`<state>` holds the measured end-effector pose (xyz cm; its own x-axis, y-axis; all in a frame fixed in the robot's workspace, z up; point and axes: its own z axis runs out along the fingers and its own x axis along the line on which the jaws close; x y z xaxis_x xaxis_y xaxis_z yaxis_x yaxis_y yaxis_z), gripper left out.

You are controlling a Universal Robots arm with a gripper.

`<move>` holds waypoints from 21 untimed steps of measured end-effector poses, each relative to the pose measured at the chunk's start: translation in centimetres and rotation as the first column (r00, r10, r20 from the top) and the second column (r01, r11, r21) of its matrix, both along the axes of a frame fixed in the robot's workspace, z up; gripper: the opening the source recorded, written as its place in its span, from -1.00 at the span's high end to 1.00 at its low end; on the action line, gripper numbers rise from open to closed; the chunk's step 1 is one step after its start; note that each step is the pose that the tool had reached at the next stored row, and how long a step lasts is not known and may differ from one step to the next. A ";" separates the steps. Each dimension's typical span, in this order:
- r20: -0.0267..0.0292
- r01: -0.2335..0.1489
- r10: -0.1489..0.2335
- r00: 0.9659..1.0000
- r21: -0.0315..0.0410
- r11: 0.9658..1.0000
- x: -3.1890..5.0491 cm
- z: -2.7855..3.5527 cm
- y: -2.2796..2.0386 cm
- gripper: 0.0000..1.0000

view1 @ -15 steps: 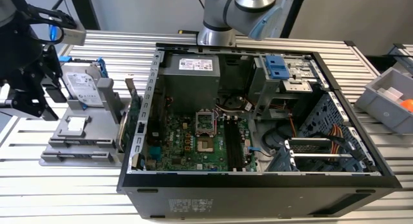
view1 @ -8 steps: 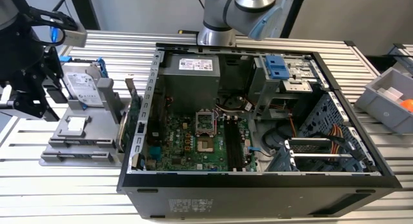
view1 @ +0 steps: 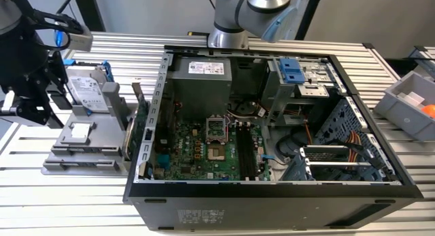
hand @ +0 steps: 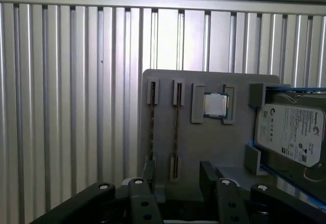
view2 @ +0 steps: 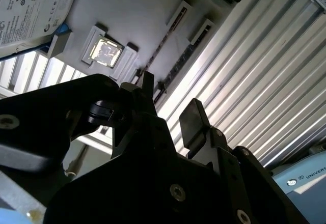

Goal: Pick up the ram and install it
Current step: 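Pick up the ram and move it above insertion slot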

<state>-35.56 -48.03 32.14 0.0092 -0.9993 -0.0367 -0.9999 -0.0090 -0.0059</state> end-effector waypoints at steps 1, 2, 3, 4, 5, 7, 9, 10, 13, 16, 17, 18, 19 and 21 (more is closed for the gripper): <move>0.000 0.000 0.000 1.000 0.000 1.000 0.00 -0.04 0.02 -1.00; 0.000 0.000 0.000 1.000 0.000 1.000 0.00 -0.08 0.02 -1.00; 0.000 0.000 0.000 1.000 0.000 1.000 0.00 -0.12 0.03 -1.00; 0.000 0.000 0.000 1.000 0.000 1.000 0.00 -0.16 0.04 -1.00; 0.000 0.000 0.000 1.000 0.000 1.000 0.00 -0.20 0.05 -1.00; 0.000 0.000 0.000 1.000 0.000 1.000 0.00 -0.28 0.08 -1.00; 0.000 0.000 0.000 1.000 -0.001 1.000 0.00 -0.35 0.10 -1.00; 0.000 0.000 0.000 1.000 -0.001 1.000 0.00 -0.39 0.12 -1.00; 0.000 0.000 0.000 1.000 -0.001 1.000 0.00 -0.50 0.14 -1.00; 0.000 0.000 0.000 1.000 -0.001 1.000 0.00 -0.59 0.15 -1.00; 0.000 0.000 0.000 1.000 -0.001 1.000 0.00 -0.62 0.15 -1.00; 0.000 0.000 0.000 1.000 -0.001 1.000 0.00 -0.66 0.15 -1.00; 0.000 0.000 0.000 1.000 -0.001 1.000 0.00 -0.69 0.15 -1.00; 0.000 0.000 0.000 1.000 -0.001 1.000 0.00 -0.77 0.15 -1.00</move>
